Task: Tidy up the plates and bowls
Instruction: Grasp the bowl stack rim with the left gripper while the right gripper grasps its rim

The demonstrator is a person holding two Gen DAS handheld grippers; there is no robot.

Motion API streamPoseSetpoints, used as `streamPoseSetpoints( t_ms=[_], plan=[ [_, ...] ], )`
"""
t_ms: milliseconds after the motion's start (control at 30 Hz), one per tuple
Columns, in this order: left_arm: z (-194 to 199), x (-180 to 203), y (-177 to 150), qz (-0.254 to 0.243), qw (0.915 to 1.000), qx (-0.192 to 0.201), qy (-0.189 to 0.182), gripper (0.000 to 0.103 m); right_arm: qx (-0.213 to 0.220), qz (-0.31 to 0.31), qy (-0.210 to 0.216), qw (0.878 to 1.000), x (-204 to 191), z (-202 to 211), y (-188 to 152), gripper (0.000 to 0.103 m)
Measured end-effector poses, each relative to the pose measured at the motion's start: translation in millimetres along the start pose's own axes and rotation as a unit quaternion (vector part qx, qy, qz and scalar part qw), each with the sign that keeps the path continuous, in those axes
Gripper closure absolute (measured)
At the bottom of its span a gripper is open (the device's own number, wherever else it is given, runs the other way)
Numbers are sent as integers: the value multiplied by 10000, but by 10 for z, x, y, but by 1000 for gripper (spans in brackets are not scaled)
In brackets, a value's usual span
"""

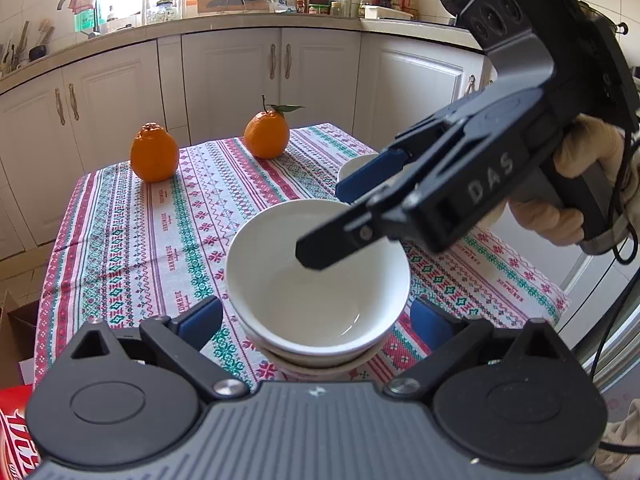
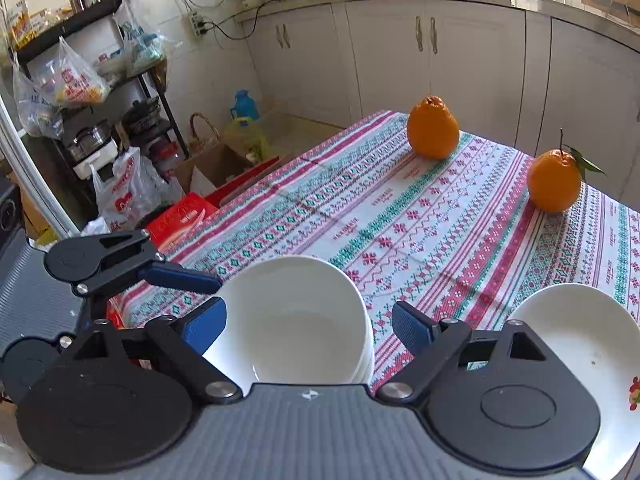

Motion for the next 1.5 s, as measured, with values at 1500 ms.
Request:
streamPoseSetpoints(
  t_ms=[1500],
  plan=[
    [-408,-160,-346,-1469,9855,-458,-721,5,-733,1611,-669,9819,20,-274,-779,0]
  ],
)
Point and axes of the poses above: each gripper's, at about its wrist camera, not at the fingertips, and z roughly against the way its jaws point, x to its right, y to its top, the point moved 3 cm from there along -z, roughly the way its jaws point, and after that the axes turned 11 degrees about -z, right-handed, at the moved point
